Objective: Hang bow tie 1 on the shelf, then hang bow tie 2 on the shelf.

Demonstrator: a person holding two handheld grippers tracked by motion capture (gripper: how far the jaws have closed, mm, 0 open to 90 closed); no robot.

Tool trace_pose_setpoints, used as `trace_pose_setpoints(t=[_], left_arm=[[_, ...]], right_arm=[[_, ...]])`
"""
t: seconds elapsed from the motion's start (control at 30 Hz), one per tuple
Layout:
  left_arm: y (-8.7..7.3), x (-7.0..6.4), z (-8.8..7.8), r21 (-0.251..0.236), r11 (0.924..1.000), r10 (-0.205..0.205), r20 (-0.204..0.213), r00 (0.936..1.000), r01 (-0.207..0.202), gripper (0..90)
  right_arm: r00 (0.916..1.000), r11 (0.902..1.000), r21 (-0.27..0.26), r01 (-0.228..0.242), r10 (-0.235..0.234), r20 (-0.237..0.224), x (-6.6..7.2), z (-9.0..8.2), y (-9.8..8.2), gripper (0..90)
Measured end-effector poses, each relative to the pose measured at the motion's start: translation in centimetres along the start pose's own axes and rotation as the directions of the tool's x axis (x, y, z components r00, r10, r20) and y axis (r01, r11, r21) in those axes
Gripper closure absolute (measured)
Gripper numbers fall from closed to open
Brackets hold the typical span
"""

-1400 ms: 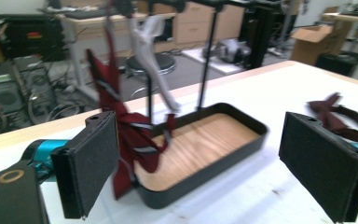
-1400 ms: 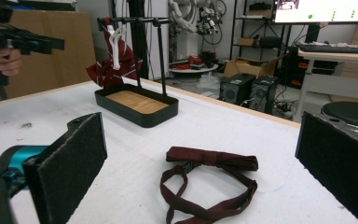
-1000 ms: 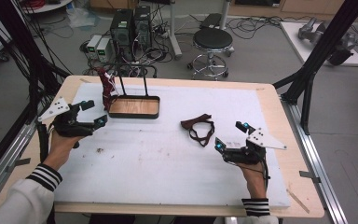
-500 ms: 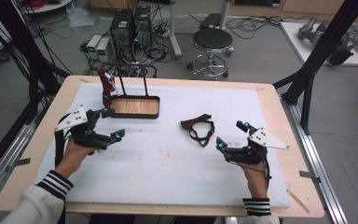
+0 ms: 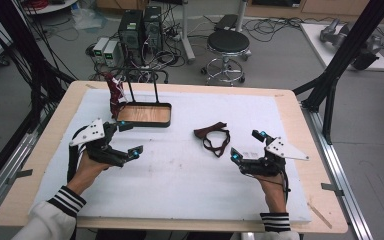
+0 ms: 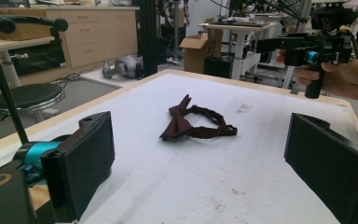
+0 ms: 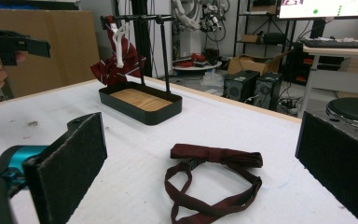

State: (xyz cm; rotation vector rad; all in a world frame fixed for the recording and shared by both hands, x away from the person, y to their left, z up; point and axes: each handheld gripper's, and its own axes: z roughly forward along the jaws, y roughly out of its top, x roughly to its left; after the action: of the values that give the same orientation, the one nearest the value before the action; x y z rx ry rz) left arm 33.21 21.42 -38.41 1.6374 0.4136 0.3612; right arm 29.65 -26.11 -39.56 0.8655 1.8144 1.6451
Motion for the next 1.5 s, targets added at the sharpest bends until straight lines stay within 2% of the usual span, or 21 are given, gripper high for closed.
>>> trace_pose_setpoints(t=[0.37, 0.5, 0.53, 0.67, 0.77, 0.93, 1.07, 1.17, 1.4, 1.5], left_arm=[[0.1, -0.2, 0.2, 0.004, 1.0000, 0.005, -0.004, 1.0000, -0.005, 8.9], [0.0, 0.0, 0.1, 0.016, 0.9998, 0.008, -0.019, 0.9998, -0.007, 8.9], [0.0, 0.0, 0.1, 0.016, 0.9998, 0.009, -0.021, 0.9997, -0.009, 8.9], [0.0, 0.0, 0.1, 0.025, 0.9996, 0.016, -0.026, 0.9995, -0.016, 8.9], [0.0, -0.1, 0.1, 0.041, 0.9990, 0.022, -0.034, 0.9992, -0.020, 8.9], [0.0, -0.1, 0.1, 0.049, 0.9984, 0.030, -0.033, 0.9990, -0.028, 8.9], [-0.1, -0.1, 0.2, 0.054, 0.9982, 0.029, -0.034, 0.9990, -0.027, 8.9], [-0.1, 0.0, 0.2, 0.053, 0.9983, 0.026, -0.033, 0.9991, -0.024, 8.9], [-0.1, -0.2, 0.3, 0.058, 0.9981, 0.022, -0.015, 0.9996, -0.022, 9.0], [-0.1, -0.2, 0.2, 0.058, 0.9981, 0.023, -0.016, 0.9996, -0.022, 9.0]], right_arm=[[0.9999, 1.0000, -0.006, -0.006, 0.006, -0.012, 0.1, -0.2, 0.1, 1.0], [1.0000, 1.0000, -0.001, 0.003, -0.003, -0.005, 0.2, 0.0, 0.0, 1.0], [0.9999, 0.9999, -0.001, 0.017, -0.017, -0.002, 0.1, 0.0, 0.1, 1.0], [0.9998, 0.9993, 0.033, 0.015, -0.015, -0.011, -0.1, 0.0, 0.3, 1.0], [0.9994, 0.9975, 0.064, 0.031, -0.030, -0.015, -0.3, 0.4, 0.5, 1.0], [0.9972, 0.9890, 0.129, 0.071, -0.068, -0.031, -1.0, 1.3, 1.4, 1.0], [0.9943, 0.9803, 0.175, 0.092, -0.081, -0.069, -1.7, 2.3, 2.4, 1.0], [0.9906, 0.9688, 0.214, 0.124, -0.108, -0.084, -2.5, 3.2, 2.9, 1.0], [0.9841, 0.9535, 0.269, 0.135, -0.097, -0.148, -4.3, 5.1, 3.9, 1.0], [0.9845, 0.9495, 0.287, 0.127, -0.086, -0.153, -5.1, 5.5, 4.1, 1.1]])
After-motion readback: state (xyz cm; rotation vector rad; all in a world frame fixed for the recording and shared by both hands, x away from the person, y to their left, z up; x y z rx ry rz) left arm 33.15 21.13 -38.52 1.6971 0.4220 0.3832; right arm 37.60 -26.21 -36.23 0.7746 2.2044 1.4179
